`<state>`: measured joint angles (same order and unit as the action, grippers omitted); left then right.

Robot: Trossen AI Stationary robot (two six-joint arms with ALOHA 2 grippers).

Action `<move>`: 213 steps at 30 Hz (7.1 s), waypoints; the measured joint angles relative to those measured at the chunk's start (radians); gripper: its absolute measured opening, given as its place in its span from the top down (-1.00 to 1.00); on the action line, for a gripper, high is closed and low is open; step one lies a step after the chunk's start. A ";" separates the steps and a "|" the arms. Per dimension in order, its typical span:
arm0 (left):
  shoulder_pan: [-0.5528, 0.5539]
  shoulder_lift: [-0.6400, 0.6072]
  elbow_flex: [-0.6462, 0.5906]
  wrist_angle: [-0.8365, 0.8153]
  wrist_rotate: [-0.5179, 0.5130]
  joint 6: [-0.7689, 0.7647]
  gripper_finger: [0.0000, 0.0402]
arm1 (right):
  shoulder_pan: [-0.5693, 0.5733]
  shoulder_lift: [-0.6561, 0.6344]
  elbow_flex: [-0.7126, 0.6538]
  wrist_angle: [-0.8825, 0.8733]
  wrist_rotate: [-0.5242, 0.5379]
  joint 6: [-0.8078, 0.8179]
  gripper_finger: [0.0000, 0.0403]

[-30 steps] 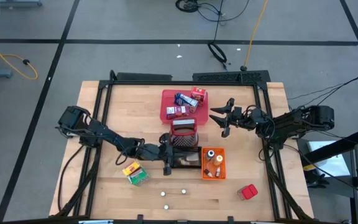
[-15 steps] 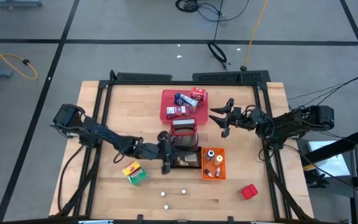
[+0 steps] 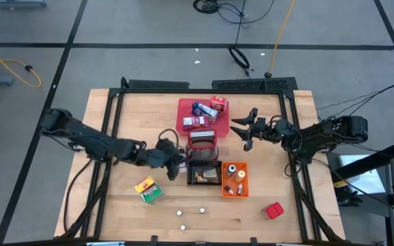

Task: Pick & Place Kitchen Items
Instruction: Put the black seasoning bottle into the black bin

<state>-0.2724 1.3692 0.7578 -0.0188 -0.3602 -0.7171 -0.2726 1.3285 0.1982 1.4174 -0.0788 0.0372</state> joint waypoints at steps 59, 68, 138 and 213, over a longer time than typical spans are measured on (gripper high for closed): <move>0.279 0.075 -0.001 -0.244 0.308 -0.544 -0.53 | 0.000 0.000 0.000 0.002 0.000 0.000 0.30; 0.278 0.117 0.001 -0.199 0.330 -0.576 -0.54 | 0.000 0.000 0.000 -0.008 0.000 0.000 0.30; 0.274 0.230 -0.002 -0.258 0.414 -0.564 -0.08 | 0.000 0.000 0.000 -0.023 0.000 0.003 0.30; -0.055 0.202 0.005 0.680 -0.059 0.821 -0.12 | 0.000 0.000 0.000 -0.024 0.053 0.004 0.30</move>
<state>-0.3275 1.5710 0.7631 0.6615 -0.4194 0.1037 -0.2729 1.3285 0.1982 1.3937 -0.0261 0.0410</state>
